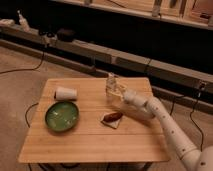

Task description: Stand the bottle upright

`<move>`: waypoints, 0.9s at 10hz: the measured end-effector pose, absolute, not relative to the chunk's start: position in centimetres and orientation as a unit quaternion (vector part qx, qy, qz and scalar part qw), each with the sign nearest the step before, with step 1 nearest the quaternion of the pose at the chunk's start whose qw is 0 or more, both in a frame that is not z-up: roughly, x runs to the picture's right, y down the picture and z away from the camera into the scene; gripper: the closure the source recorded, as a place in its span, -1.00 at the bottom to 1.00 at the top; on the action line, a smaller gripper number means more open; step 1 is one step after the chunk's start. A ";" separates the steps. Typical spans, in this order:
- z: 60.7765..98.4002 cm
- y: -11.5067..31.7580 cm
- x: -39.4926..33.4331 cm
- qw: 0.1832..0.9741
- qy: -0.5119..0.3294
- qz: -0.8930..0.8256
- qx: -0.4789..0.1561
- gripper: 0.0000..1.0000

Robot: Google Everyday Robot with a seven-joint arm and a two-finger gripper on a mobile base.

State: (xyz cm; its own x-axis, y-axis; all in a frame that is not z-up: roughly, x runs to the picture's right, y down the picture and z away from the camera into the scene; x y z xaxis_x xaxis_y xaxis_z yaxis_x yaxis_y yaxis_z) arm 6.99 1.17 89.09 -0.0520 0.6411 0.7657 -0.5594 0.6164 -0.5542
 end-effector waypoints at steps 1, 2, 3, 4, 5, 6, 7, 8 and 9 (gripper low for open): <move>89.2 1.4 7.0 0.688 -0.580 0.434 -0.034 0.38; 89.1 1.6 7.0 0.689 -0.582 0.431 -0.033 0.22; 89.1 1.9 7.0 0.689 -0.584 0.427 -0.033 0.01; 89.3 2.3 7.0 0.692 -0.584 0.423 -0.035 -0.23; 89.4 2.5 7.0 0.694 -0.583 0.421 -0.036 -0.39; 89.5 2.7 7.1 0.696 -0.582 0.418 -0.037 -0.55; 89.7 2.9 7.1 0.698 -0.581 0.417 -0.038 -0.60; 89.8 2.9 7.0 0.701 -0.579 0.413 -0.039 -0.60; 89.8 2.9 7.0 0.704 -0.578 0.411 -0.039 -0.60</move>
